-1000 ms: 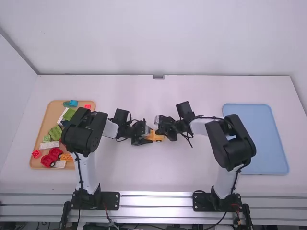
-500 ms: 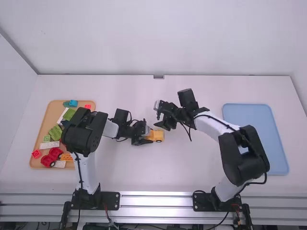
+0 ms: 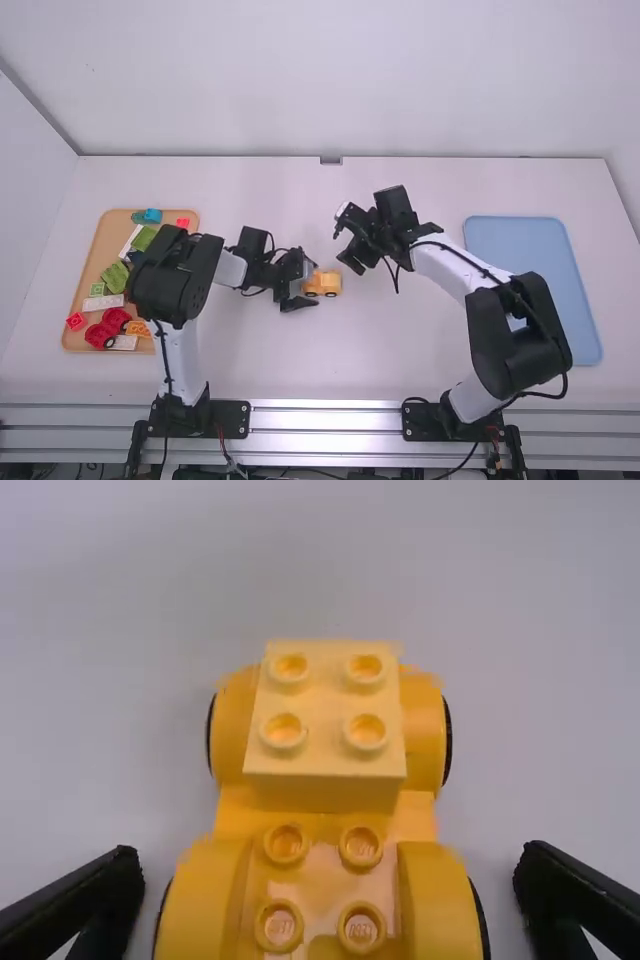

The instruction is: Assemble lego blocks to make yellow taxi

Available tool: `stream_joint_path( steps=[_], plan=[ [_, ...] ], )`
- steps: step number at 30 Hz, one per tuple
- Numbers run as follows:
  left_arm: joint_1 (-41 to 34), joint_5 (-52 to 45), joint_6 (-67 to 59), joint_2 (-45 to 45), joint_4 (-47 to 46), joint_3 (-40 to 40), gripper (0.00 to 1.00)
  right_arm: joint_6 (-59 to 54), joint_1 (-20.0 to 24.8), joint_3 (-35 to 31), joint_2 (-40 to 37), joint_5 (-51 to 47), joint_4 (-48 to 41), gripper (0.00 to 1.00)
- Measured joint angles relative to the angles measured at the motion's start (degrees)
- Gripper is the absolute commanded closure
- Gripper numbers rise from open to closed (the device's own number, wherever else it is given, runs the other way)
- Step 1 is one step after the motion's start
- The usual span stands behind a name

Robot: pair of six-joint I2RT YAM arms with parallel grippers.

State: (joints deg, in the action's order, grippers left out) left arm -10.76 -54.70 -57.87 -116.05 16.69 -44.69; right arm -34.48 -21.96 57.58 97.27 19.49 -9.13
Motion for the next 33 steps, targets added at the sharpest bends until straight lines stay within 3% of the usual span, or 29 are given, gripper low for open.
stream_joint_path(
  steps=[9, 19, 24, 28, 33],
  plan=[
    [4.28, 11.26, 9.64, 16.24, -12.11, 0.0, 0.01, 0.39, 0.07, -0.02, 0.0, -1.84, 0.76, 0.01],
    [15.3, 31.65, 35.8, 39.15, -22.18, 0.0, 0.01, 1.73, 0.07, -0.02, 0.02, -7.15, 5.6, 0.01],
    [23.08, 40.11, 55.95, 42.29, -23.98, -0.04, 0.01, 3.48, 0.04, -0.02, 0.0, -9.79, 7.08, 0.01],
    [27.21, 43.36, 63.98, 41.03, -29.31, -1.36, 0.01, 3.93, 0.07, -0.02, 0.0, -10.14, 7.54, 0.01],
    [32.63, 45.86, 72.26, 32.06, -41.68, -11.96, 0.01, 4.17, 0.04, -0.02, 0.0, -10.49, 7.26, 0.01]
  ],
)
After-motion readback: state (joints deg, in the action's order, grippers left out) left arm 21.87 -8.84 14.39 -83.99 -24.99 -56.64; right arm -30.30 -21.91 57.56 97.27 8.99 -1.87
